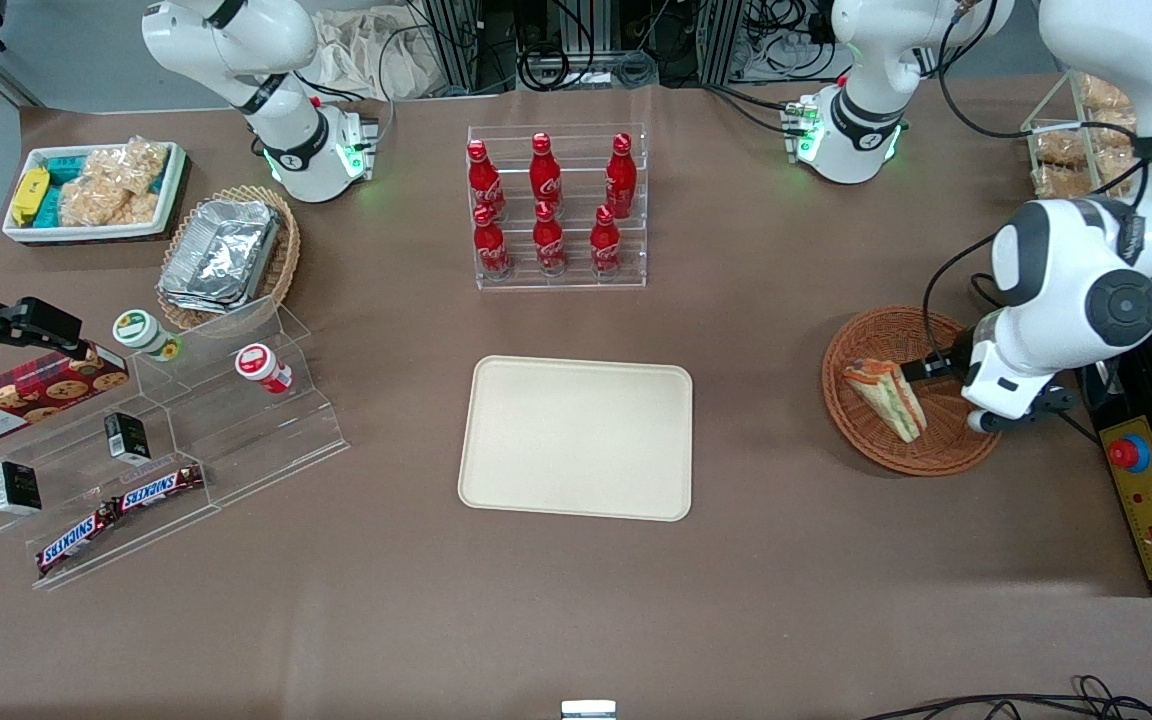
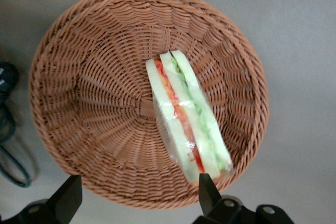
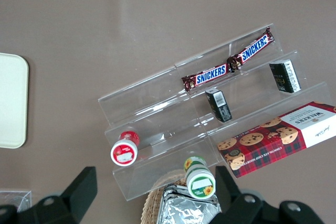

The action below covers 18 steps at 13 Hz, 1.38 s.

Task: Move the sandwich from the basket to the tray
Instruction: 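Move the left gripper over the wicker basket and lower onto the sandwich, then close the left gripper on the wrapped sandwich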

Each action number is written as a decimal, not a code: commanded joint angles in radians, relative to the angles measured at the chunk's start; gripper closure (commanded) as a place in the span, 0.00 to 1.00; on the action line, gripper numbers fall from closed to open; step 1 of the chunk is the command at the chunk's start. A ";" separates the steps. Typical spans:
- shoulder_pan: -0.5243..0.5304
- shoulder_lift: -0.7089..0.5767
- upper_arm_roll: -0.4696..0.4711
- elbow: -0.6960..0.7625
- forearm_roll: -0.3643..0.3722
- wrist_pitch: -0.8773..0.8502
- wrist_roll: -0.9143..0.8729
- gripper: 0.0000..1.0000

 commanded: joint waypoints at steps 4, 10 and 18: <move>-0.008 0.093 -0.018 -0.008 -0.010 0.152 -0.154 0.01; -0.008 0.126 -0.047 -0.057 -0.010 0.252 -0.189 0.32; -0.008 -0.010 -0.073 0.182 -0.031 -0.181 -0.197 1.00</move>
